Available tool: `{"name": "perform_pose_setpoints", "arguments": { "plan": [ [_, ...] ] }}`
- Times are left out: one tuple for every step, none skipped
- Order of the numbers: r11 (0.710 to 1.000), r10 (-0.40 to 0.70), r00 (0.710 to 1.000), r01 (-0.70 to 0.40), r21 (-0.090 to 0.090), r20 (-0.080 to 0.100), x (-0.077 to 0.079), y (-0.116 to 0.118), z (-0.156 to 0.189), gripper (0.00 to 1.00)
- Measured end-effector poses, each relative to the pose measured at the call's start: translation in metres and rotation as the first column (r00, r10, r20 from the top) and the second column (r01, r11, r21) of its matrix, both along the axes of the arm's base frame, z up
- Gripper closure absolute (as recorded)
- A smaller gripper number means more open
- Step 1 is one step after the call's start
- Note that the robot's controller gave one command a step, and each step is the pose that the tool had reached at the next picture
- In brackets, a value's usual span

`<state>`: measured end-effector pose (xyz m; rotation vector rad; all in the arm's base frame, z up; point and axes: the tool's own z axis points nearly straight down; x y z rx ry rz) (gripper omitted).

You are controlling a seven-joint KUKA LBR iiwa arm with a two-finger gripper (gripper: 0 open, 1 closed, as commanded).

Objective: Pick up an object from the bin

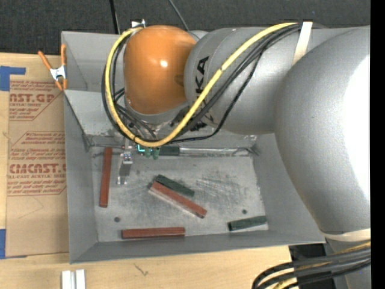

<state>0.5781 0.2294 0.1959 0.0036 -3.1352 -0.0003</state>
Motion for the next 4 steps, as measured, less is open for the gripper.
{"name": "perform_pose_setpoints", "arguments": {
  "plan": [
    [1.0, -0.002, 1.0, 0.002, 0.001, 0.008, 0.002, -0.001, 0.005, 0.0],
    [0.982, 0.188, 0.982, -0.188, 0.001, 0.01, 0.008, 0.005, -0.054, 0.0],
    [0.962, 0.273, 0.962, -0.273, 0.0, 0.006, 0.01, 0.008, -0.086, 0.0],
    [0.777, 0.63, 0.777, -0.63, 0.0, 0.009, 0.011, 0.013, -0.079, 0.0]
  ]
}}
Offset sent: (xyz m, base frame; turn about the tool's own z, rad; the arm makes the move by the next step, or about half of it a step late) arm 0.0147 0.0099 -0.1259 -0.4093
